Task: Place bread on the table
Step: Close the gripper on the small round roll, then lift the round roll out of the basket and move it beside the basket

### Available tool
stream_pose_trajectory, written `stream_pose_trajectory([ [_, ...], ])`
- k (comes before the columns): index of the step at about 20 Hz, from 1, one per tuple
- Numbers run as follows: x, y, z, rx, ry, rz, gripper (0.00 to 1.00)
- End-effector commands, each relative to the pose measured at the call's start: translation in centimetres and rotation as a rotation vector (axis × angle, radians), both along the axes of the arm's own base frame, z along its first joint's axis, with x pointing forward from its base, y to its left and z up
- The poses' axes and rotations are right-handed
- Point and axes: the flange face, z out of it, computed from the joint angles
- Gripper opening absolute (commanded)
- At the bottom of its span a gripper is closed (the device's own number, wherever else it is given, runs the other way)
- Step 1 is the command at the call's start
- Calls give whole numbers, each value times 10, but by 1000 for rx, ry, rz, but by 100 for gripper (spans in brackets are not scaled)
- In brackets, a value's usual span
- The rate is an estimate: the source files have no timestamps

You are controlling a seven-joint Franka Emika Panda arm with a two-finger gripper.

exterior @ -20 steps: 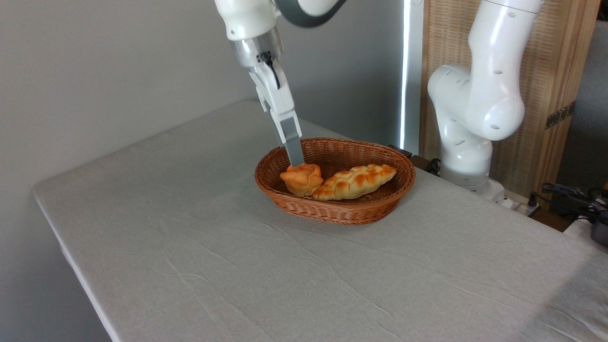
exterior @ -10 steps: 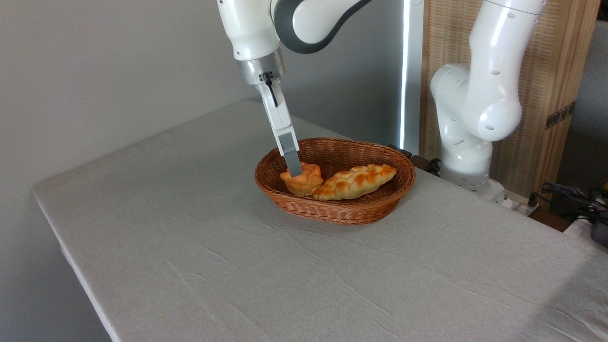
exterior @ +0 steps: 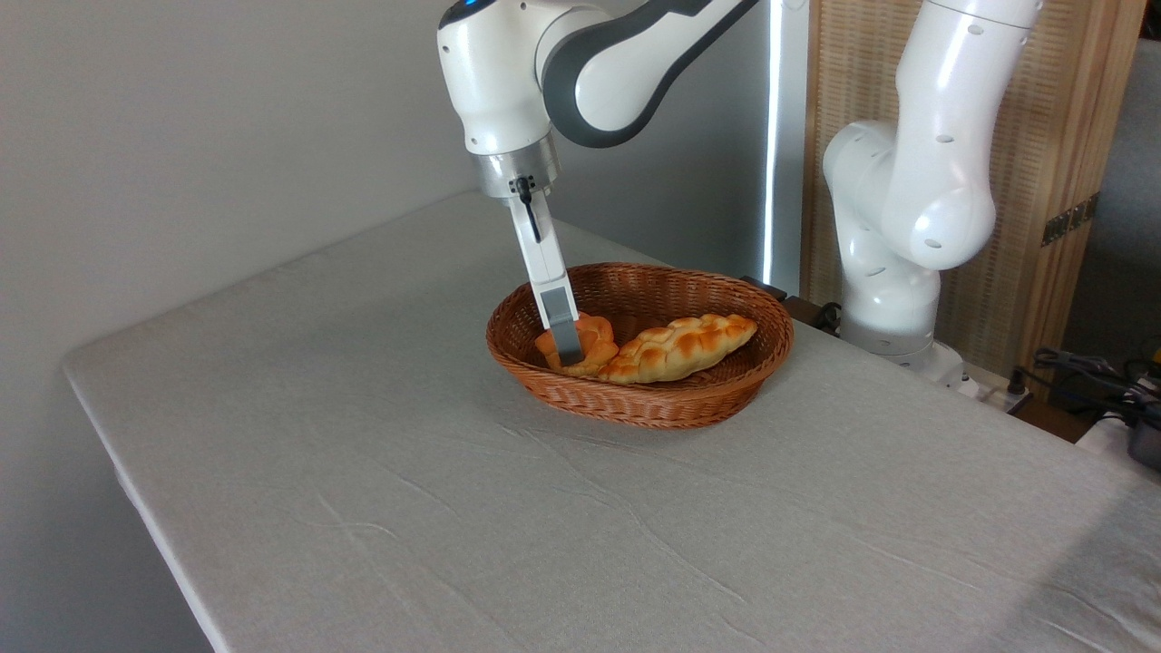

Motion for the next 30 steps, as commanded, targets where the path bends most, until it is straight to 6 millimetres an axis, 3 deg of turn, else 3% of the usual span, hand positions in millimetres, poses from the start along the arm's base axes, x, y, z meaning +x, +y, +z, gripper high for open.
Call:
stream_pose_trajectory([
  [1, -6, 3, -9, -2, -4, -17, 86],
  [3, -7, 3, -9, 2, 2, -15, 68],
  [6, -8, 4, -10, 5, 11, -11, 56],
  [14, -10, 4, -7, 19, 32, -12, 40],
  [21, -4, 5, 9, 10, 17, 1, 35],
  [24, 4, 8, 36, 10, 24, 11, 35],
  [27, 18, 14, 87, 2, 23, 28, 35],
  [30, 43, 45, 125, -38, 6, 100, 35],
])
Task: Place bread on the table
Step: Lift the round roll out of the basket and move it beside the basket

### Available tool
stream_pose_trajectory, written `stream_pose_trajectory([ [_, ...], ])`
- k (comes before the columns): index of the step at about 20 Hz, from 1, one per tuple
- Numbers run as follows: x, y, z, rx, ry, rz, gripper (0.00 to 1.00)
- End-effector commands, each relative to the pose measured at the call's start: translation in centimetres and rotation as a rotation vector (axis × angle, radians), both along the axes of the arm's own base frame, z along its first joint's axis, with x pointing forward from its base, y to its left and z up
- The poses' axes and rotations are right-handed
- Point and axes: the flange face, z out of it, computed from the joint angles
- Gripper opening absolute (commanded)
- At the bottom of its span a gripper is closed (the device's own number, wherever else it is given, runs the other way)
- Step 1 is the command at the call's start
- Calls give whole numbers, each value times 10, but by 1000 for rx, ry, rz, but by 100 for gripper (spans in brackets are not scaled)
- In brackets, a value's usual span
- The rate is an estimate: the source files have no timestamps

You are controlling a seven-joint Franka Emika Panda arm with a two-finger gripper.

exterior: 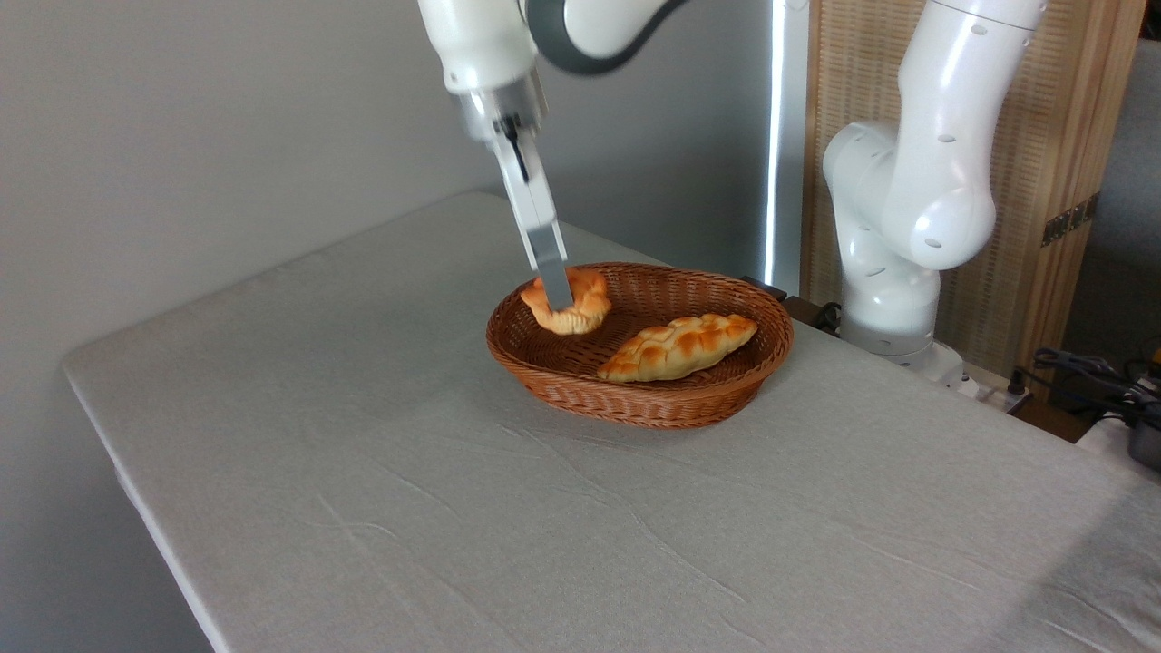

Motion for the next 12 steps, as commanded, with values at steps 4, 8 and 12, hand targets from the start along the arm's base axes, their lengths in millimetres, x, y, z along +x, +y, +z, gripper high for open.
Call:
stream_pose_trajectory([
  [4, 53, 31, 40, -41, -43, 88, 35],
  [8, 100, 16, 4, 0, -166, 63, 37],
  [12, 134, -2, -24, 15, -262, 30, 38],
])
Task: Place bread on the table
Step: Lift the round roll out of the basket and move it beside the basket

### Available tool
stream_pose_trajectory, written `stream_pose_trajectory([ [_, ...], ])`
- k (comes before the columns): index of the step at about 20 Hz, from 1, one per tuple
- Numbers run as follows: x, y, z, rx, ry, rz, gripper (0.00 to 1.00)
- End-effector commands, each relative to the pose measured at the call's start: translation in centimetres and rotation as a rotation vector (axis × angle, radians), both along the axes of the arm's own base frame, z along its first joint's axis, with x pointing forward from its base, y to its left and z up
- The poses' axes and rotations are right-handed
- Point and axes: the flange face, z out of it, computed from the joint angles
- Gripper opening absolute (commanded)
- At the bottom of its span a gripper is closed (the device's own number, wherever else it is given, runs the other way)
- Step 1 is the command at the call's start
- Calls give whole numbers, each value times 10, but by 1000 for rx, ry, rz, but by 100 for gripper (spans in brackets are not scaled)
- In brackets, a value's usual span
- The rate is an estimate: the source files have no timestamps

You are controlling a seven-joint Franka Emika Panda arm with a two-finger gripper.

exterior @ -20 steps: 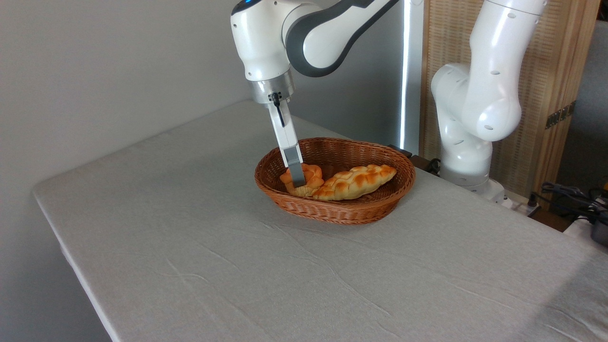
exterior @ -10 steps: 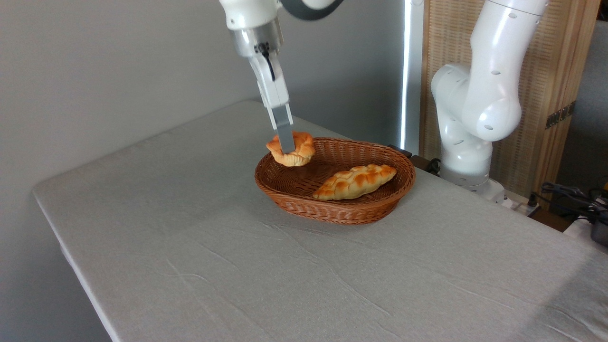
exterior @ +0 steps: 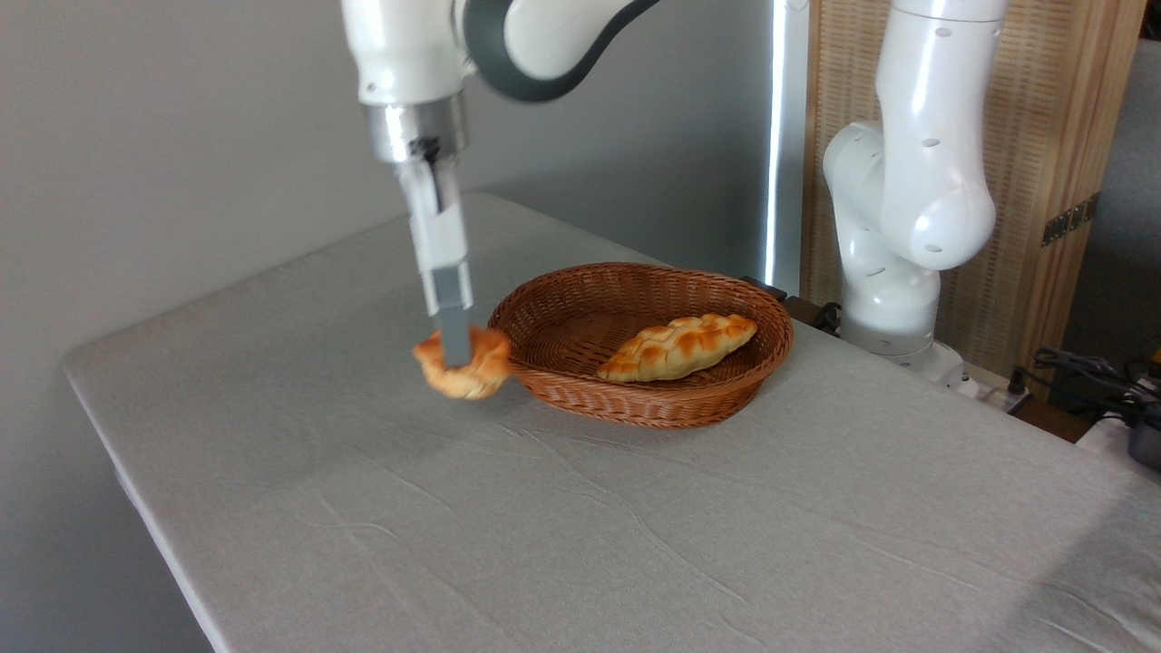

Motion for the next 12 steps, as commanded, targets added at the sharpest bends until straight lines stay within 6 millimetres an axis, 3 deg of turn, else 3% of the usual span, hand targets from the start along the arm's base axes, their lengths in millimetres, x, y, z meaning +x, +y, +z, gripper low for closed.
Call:
stream_pose_trajectory([
  [1, 29, -16, -20, 21, -53, -29, 40],
  [2, 33, -19, -27, 21, -58, -32, 47],
  [3, 35, -19, -31, 19, -69, -32, 60],
  [4, 36, -19, -32, 18, -72, -31, 77],
  [5, 37, -17, -36, 22, -65, -27, 100],
  [8, 40, -19, -51, 38, -42, -69, 100],
  [12, 42, -17, -51, 38, -44, -73, 100],
])
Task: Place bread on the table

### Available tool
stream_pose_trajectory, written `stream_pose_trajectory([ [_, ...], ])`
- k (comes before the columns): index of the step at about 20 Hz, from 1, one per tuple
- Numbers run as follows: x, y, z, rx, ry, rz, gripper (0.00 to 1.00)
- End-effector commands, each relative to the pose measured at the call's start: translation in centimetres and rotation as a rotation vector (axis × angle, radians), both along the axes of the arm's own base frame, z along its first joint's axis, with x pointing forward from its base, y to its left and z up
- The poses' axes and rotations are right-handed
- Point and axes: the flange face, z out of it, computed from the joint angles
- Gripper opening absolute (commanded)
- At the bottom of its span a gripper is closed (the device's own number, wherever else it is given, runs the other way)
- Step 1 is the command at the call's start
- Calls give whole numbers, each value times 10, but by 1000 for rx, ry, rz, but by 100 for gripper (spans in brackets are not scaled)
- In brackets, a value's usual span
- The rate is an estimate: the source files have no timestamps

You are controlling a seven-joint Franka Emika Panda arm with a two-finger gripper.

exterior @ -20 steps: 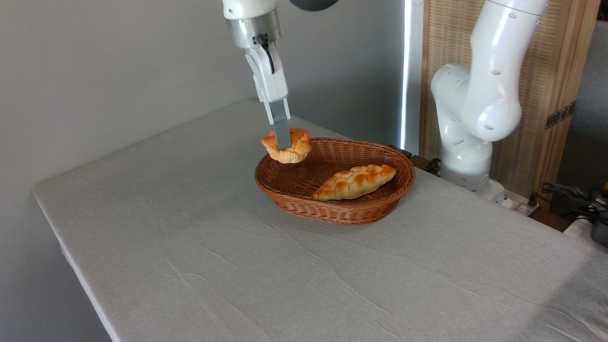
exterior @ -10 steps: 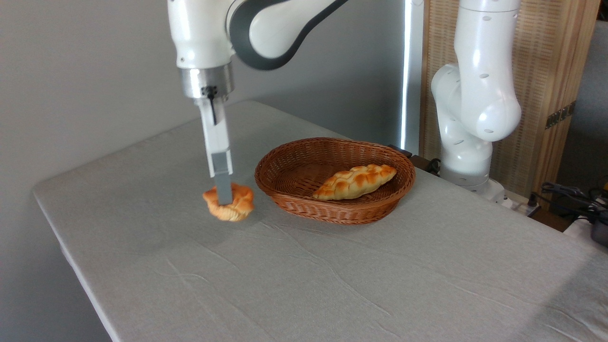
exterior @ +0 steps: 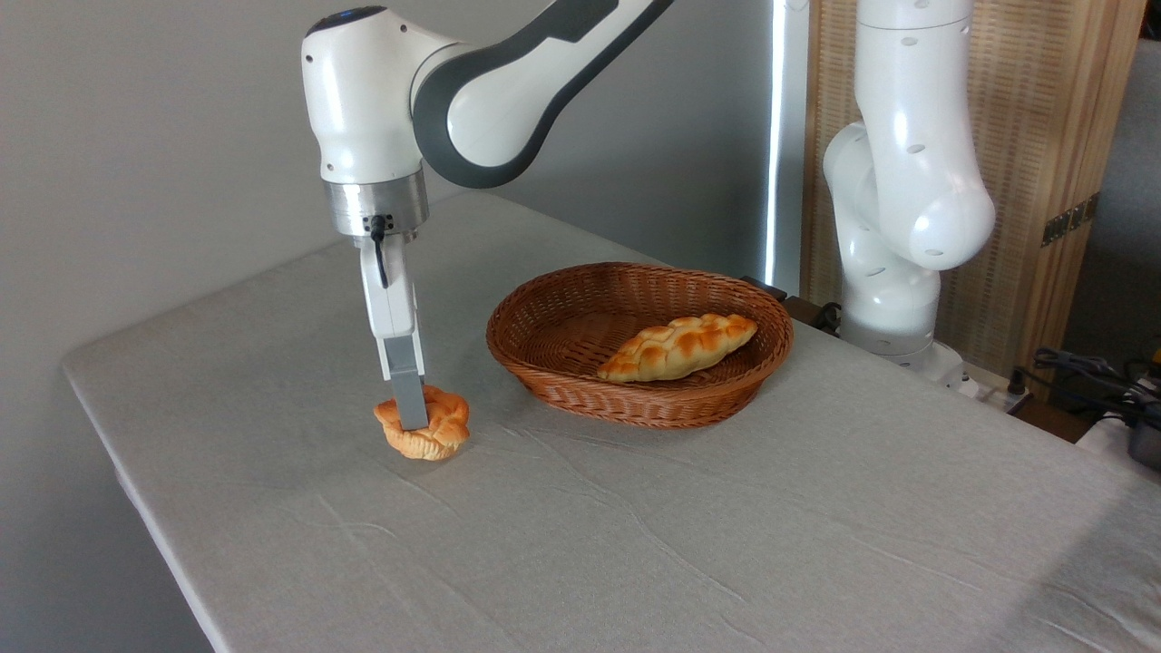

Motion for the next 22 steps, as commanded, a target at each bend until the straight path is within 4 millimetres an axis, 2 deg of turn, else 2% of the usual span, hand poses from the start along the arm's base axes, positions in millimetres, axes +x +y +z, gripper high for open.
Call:
stream_pose_trajectory([
  [1, 7, 4, 4, 7, -24, -12, 100],
  [8, 10, 8, 12, -10, -35, 11, 100],
  [11, 24, 19, 48, -42, -102, 75, 100],
  [14, 36, 45, 100, -96, -173, 241, 100],
  [17, 43, 76, 146, -151, -158, 363, 100],
  [20, 29, 100, 167, -161, -33, 423, 100],
  [22, 18, 130, 178, -158, 23, 475, 100],
])
